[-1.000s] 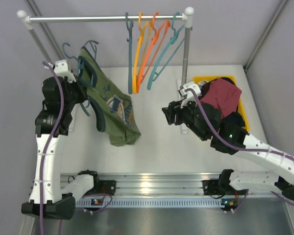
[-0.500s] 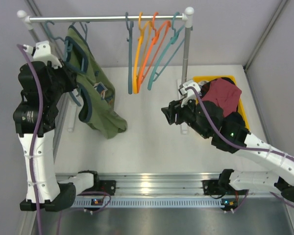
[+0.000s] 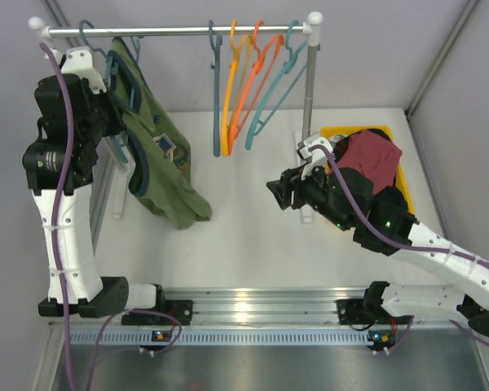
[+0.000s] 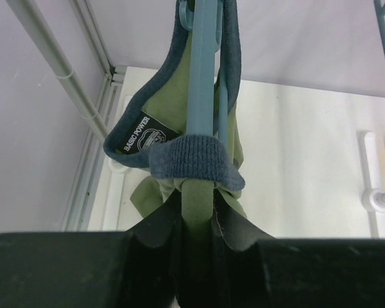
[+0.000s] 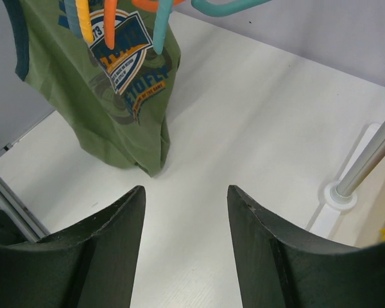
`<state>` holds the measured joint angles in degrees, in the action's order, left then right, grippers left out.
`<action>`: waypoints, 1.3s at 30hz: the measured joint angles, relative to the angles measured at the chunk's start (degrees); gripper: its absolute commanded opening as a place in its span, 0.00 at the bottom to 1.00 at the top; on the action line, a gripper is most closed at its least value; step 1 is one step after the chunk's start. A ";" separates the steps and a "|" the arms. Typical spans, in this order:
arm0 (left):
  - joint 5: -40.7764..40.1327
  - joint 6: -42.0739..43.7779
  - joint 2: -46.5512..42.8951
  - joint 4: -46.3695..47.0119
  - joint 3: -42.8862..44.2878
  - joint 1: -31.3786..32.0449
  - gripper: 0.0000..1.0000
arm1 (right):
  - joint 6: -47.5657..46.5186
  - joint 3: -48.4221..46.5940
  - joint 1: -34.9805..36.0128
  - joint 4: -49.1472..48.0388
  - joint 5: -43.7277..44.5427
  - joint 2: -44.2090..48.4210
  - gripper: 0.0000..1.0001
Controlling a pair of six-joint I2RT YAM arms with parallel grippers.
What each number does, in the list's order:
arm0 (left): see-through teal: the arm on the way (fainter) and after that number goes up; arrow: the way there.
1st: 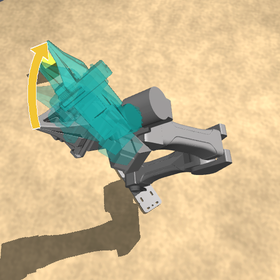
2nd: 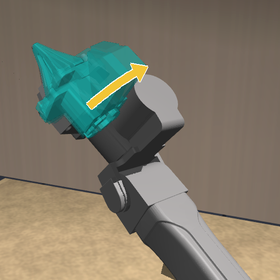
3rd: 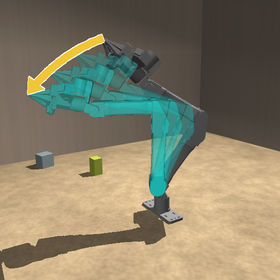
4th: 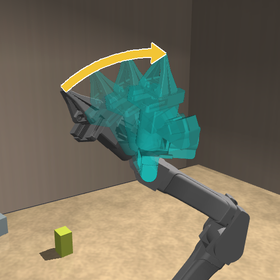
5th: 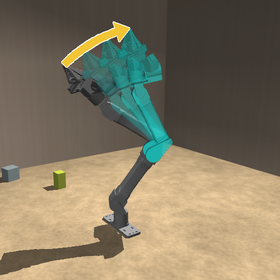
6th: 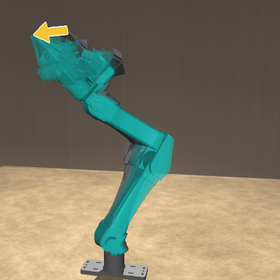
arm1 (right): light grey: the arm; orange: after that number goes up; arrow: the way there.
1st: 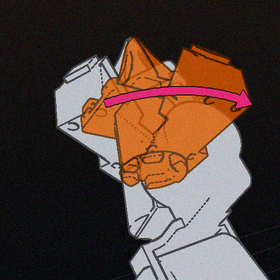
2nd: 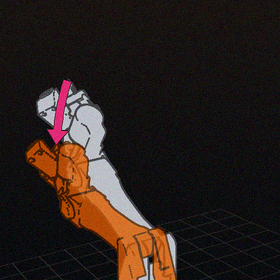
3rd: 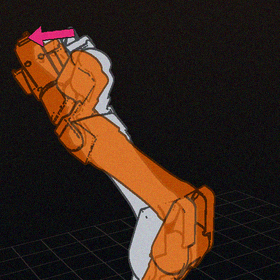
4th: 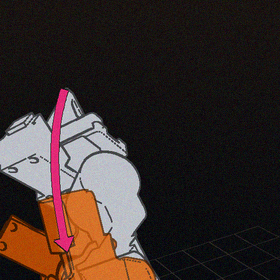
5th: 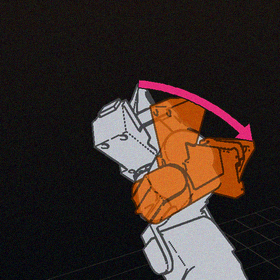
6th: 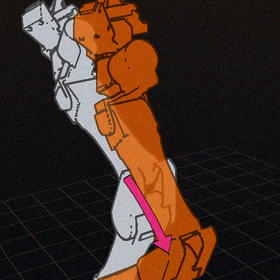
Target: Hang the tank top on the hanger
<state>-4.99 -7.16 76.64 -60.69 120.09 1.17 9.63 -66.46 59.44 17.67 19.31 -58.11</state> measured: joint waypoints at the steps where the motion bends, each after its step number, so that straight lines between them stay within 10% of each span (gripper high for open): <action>1: -0.48 0.55 0.79 -0.22 0.96 0.00 0.00 | 0.00 0.00 0.00 0.00 -0.07 0.00 0.54; 39: -7.74 5.81 9.42 8.66 -3.23 -4.63 0.00 | -0.04 -3.02 -0.48 1.22 -3.19 -4.46 0.53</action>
<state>-12.73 -1.34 86.06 -52.03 116.86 -3.46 9.58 -69.47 58.96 18.90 16.12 -62.57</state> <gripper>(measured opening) 0.198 0.536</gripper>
